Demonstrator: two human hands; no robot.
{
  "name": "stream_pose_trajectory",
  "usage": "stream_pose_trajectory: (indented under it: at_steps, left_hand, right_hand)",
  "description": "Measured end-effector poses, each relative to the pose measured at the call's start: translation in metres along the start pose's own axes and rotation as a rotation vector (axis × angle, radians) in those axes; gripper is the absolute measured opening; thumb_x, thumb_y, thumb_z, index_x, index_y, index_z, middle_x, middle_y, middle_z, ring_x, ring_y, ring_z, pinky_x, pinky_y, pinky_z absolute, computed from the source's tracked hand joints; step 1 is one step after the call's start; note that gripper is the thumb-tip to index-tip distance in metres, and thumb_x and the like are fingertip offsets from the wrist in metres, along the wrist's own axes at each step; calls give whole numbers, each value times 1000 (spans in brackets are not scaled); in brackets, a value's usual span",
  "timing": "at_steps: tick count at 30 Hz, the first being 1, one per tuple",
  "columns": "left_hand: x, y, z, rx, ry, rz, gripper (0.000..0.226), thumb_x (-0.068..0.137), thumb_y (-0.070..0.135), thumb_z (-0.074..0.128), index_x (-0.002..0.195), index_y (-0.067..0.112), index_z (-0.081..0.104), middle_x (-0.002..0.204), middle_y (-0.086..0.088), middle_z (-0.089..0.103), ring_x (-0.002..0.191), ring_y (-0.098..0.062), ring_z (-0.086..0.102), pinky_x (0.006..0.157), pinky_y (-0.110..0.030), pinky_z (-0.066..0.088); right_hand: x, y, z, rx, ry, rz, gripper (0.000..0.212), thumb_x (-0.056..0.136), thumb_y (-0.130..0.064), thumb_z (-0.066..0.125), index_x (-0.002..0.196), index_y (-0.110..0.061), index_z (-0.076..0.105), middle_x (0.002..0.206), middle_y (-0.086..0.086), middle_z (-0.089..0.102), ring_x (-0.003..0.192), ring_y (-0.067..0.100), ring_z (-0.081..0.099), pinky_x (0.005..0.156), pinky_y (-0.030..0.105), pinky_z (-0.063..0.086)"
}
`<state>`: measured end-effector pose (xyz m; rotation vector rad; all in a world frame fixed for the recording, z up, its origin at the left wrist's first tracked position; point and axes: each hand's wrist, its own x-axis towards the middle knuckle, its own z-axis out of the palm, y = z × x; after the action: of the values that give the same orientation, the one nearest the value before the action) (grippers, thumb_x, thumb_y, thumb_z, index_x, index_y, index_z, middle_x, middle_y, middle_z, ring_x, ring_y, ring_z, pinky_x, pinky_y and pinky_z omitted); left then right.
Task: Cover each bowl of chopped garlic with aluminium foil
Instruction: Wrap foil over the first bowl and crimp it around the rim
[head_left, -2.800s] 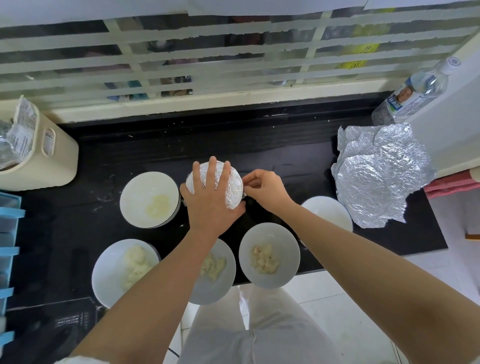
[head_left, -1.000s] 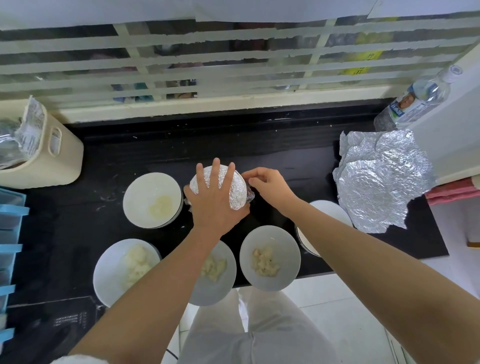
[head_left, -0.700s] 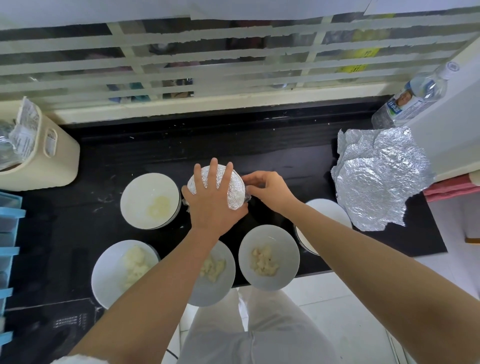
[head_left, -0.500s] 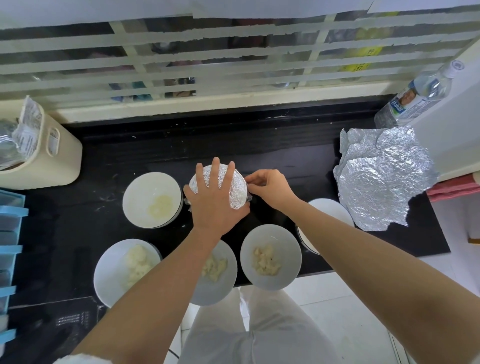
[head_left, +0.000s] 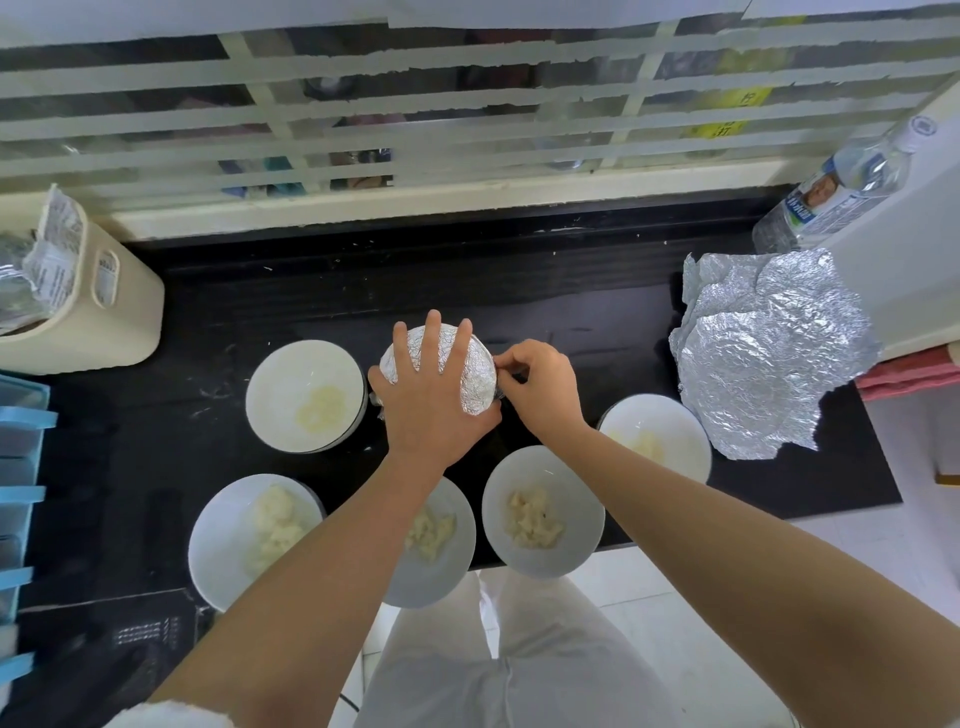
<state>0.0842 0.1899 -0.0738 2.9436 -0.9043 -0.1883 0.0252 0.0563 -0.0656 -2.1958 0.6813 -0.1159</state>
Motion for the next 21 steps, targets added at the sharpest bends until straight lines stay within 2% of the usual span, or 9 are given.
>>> stream_pose_trajectory:
  at_steps: [3, 5, 7, 10, 13, 18, 21]
  left_hand:
    - [0, 1, -1, -10, 8, -4, 97, 72, 82, 24, 155, 32, 19, 162, -6, 17, 145, -42, 18, 95, -66, 34]
    - [-1, 1, -2, -14, 7, -5, 96, 73, 82, 23, 155, 32, 20, 162, -6, 18, 145, -42, 18, 95, -66, 35]
    - [-1, 2, -3, -18, 2, -2, 97, 73, 82, 25, 155, 31, 21, 162, -6, 18, 145, -42, 18, 95, -66, 35]
    - [-1, 3, -5, -27, -16, -23, 98, 71, 81, 24, 155, 31, 20, 163, -6, 16, 146, -42, 16, 95, -66, 34]
    - [2, 6, -7, -77, -66, -72, 103, 69, 84, 28, 156, 32, 10, 164, -6, 4, 148, -41, 4, 99, -67, 30]
    - [4, 14, -19, -267, -151, -216, 117, 70, 84, 55, 156, 30, -4, 163, -7, -13, 149, -37, -10, 109, -67, 18]
    - [-2, 18, -20, -240, -177, -238, 124, 67, 81, 61, 155, 28, -9, 162, -12, -16, 147, -42, -13, 113, -66, 10]
  right_hand:
    - [-6, 4, -1, 50, -39, 5, 21, 89, -12, 61, 103, -18, 76, 109, -1, 63, 106, 16, 54, 88, 31, 48]
    - [-13, 5, -1, 146, -86, 71, 25, 93, -19, 59, 114, -20, 72, 120, -2, 56, 113, 12, 49, 93, 28, 44]
    - [-22, 4, 0, 241, -132, 132, 30, 95, -22, 56, 123, -23, 67, 117, -3, 53, 107, 10, 51, 90, 25, 43]
    - [-25, 1, 4, 247, -164, 134, 38, 96, -18, 51, 132, -29, 60, 106, 0, 62, 97, 9, 56, 86, 21, 45]
    - [-16, -4, 3, 283, -152, 145, 41, 94, -10, 50, 130, -26, 62, 110, -4, 70, 98, 6, 61, 86, 18, 47]
    - [13, -12, -10, 242, -257, 160, 40, 95, -6, 48, 127, -25, 64, 117, -1, 70, 104, 17, 65, 92, 33, 53]
    - [28, -14, -16, 171, -344, 150, 40, 95, -6, 47, 124, -26, 66, 116, -2, 70, 103, 16, 64, 91, 30, 52]
